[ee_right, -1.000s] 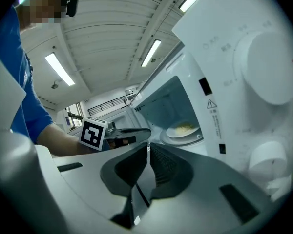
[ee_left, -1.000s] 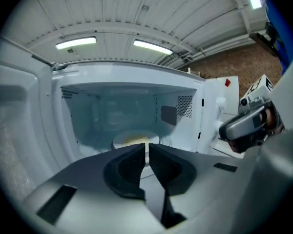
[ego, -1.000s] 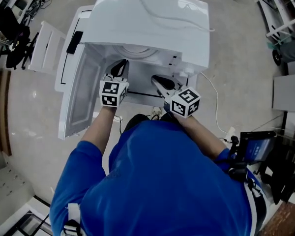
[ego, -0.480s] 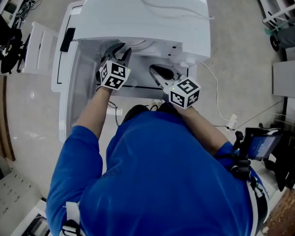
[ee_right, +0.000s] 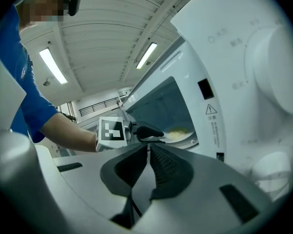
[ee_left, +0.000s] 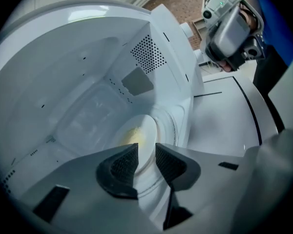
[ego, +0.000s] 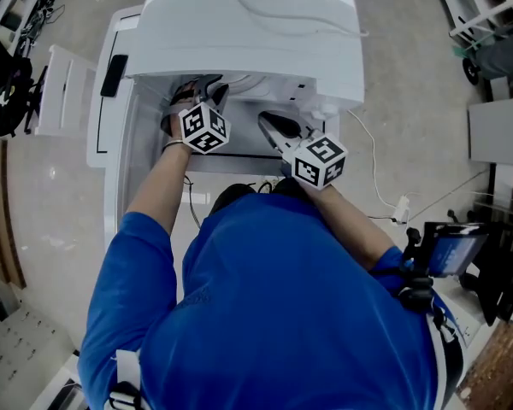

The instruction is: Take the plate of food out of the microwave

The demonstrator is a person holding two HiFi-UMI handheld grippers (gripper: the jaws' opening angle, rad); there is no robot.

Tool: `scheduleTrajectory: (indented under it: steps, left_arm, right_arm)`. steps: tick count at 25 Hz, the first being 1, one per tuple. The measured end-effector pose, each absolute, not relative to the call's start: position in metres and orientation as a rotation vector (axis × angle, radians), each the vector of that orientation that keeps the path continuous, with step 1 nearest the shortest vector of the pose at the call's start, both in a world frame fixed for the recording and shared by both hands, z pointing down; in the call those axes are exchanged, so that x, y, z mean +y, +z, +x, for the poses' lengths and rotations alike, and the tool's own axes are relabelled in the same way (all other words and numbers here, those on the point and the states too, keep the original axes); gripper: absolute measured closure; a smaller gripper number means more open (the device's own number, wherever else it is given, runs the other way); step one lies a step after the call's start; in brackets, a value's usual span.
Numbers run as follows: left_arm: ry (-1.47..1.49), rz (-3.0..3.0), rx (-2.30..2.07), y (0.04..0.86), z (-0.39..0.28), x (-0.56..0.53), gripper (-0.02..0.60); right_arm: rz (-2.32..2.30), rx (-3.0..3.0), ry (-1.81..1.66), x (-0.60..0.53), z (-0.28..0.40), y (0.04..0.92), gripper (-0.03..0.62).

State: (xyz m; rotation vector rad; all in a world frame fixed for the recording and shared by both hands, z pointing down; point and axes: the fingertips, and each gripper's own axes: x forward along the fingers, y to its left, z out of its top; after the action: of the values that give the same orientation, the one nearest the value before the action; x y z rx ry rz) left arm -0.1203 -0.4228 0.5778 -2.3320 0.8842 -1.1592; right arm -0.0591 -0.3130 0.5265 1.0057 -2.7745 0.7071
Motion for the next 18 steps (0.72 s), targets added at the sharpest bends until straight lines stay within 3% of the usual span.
scheduleTrajectory:
  steps: [15, 18]
  left_arm:
    - [-1.315, -2.082, 0.602, 0.591, -0.109, -0.426, 0.482]
    - [-1.333, -2.083, 0.584, 0.596, -0.108, -0.425, 0.515]
  right_arm:
    - [1.037, -2.784, 0.715, -0.317, -0.053, 0.524, 0.588]
    - [1.041, -2.785, 0.717, -0.317, -0.051, 0.525, 0.588]
